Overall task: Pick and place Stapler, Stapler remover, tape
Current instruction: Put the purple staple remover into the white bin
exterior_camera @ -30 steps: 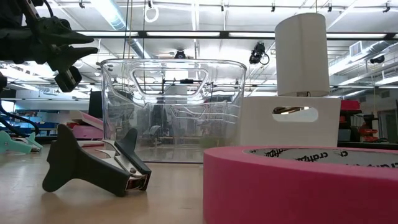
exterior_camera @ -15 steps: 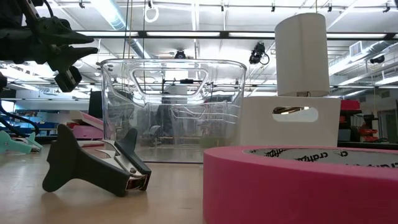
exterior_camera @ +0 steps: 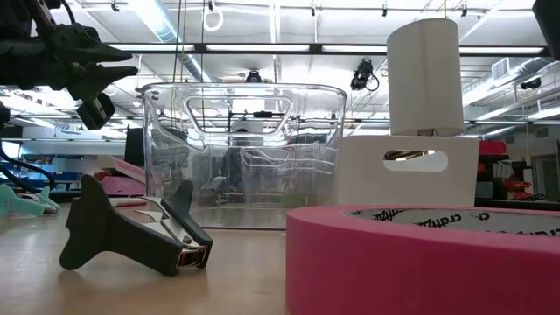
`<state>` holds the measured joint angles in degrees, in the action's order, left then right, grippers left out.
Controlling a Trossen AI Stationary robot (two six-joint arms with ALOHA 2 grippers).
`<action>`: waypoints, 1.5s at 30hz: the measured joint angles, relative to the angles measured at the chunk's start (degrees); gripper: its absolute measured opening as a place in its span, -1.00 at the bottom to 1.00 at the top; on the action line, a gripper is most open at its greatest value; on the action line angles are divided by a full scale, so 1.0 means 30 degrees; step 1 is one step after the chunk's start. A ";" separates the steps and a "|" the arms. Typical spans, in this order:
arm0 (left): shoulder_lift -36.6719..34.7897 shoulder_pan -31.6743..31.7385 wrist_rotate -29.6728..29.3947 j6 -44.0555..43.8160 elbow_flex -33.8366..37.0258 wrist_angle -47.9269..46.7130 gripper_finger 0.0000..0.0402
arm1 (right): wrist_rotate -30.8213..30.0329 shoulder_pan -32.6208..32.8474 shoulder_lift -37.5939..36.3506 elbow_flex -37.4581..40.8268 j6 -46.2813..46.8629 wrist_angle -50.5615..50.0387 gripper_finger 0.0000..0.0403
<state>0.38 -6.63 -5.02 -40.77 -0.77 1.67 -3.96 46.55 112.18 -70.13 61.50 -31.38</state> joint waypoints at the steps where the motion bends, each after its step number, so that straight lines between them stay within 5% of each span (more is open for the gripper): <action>1: 0.0001 0.0000 0.0000 0.0000 -0.0001 0.0000 -0.61 | 0.0037 -0.0027 0.0000 0.0000 0.0051 0.0000 -0.64; 18: 0.0000 0.0001 -0.0007 0.0007 -0.0001 -0.0015 -0.61 | 0.0998 -0.2012 0.0131 -0.5942 -0.3228 -0.8970 -0.64; 27: -0.0001 0.0000 -0.0007 0.0007 -0.0001 -0.0022 -0.61 | -0.2103 -0.3903 0.0109 -0.9819 -0.5704 -1.3945 -0.64; 33: 0.0001 0.0000 -0.0007 0.0007 -0.0001 -0.0044 -0.61 | -0.3289 -0.5927 -0.0031 -1.0207 -0.6720 -1.6238 -0.64; 45: 0.0001 0.0000 0.0117 0.0134 -0.0001 -0.0073 -0.61 | -0.4320 -1.0305 -0.0710 -1.0149 -0.9320 -1.5787 -0.64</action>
<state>0.38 -6.63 -4.67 -40.37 -0.78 1.45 -16.92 15.64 110.05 -100.57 33.54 -78.74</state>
